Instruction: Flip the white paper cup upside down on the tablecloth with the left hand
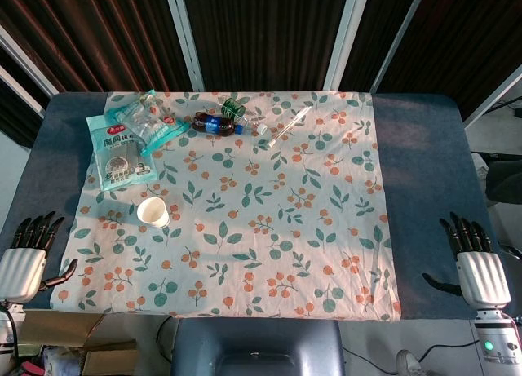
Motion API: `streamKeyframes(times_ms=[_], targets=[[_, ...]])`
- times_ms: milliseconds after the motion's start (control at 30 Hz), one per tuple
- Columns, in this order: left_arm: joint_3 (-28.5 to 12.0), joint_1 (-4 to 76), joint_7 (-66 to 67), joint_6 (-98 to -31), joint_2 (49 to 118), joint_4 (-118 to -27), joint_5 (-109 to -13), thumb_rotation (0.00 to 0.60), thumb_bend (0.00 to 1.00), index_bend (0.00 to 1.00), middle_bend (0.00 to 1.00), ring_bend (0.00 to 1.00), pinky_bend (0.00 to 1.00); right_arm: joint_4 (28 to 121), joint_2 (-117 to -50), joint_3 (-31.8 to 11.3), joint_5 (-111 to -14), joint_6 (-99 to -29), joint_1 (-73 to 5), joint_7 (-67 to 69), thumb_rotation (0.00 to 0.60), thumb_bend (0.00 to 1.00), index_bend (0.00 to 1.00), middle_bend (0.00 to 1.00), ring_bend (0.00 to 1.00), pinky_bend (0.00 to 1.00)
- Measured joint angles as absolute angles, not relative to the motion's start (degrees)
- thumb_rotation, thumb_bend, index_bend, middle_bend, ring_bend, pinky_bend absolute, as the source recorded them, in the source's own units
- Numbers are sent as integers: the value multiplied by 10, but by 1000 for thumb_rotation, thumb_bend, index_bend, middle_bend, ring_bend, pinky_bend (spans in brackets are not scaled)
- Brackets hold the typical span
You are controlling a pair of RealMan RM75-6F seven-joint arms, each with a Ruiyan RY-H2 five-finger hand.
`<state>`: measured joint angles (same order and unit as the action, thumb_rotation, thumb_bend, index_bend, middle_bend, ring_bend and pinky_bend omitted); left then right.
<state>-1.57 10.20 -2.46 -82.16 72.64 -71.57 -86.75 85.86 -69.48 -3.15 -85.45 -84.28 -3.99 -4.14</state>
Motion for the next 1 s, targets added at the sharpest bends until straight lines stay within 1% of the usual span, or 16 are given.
streamKeyframes(times_ms=[133, 533, 567, 600, 633, 667, 700, 767, 867, 933, 1000], targets=[[-11, 106, -18, -806, 722, -723, -868, 294, 337, 0, 0, 0, 0, 852, -696, -30, -852, -838, -40, -36, 519, 0, 0, 0, 0, 0], [-12, 110, 10, -806, 696, -769, -872, 289, 340, 0, 0, 0, 0, 860, -691, -30, -857, -846, -37, -36, 519, 0, 0, 0, 0, 0], [-13, 112, 16, -805, 693, -774, -874, 304, 344, 0, 0, 0, 0, 861, -690, -30, -857, -846, -37, -37, 519, 0, 0, 0, 0, 0], [-13, 114, 24, -805, 691, -780, -876, 356, 349, 0, 0, 0, 0, 863, -690, -30, -857, -846, -37, -39, 519, 0, 0, 0, 0, 0], [-14, 118, 35, -804, 688, -790, -881, 430, 354, 0, 0, 0, 0, 864, -689, -30, -857, -845, -38, -40, 519, 0, 0, 0, 0, 0], [-15, 122, 45, -804, 685, -799, -884, 530, 357, 0, 0, 0, 0, 865, -688, -30, -857, -845, -38, -42, 519, 0, 0, 0, 0, 0], [-16, 126, 57, -802, 681, -809, -888, 567, 357, 0, 0, 0, 0, 866, -687, -30, -857, -844, -39, -45, 519, 0, 0, 0, 0, 0], [-20, 139, 91, -791, 671, -840, -893, 598, 358, 0, 0, 0, 0, 868, -685, -31, -857, -843, -40, -48, 518, 0, 0, 0, 0, 0], [-29, 168, 161, -754, 653, -904, -893, 600, 330, 0, 0, 0, 0, 875, -682, -30, -859, -840, -42, -56, 517, 0, 0, 0, 0, 0], [-40, 195, 221, -711, 640, -950, -878, 600, 297, 0, 0, 0, 0, 880, -681, -30, -859, -836, -44, -62, 518, 0, 0, 0, 0, 0], [-51, 220, 281, -673, 633, -980, -853, 600, 289, 0, 0, 0, 0, 882, -683, -29, -858, -834, -45, -63, 519, 0, 0, 0, 0, 0]])
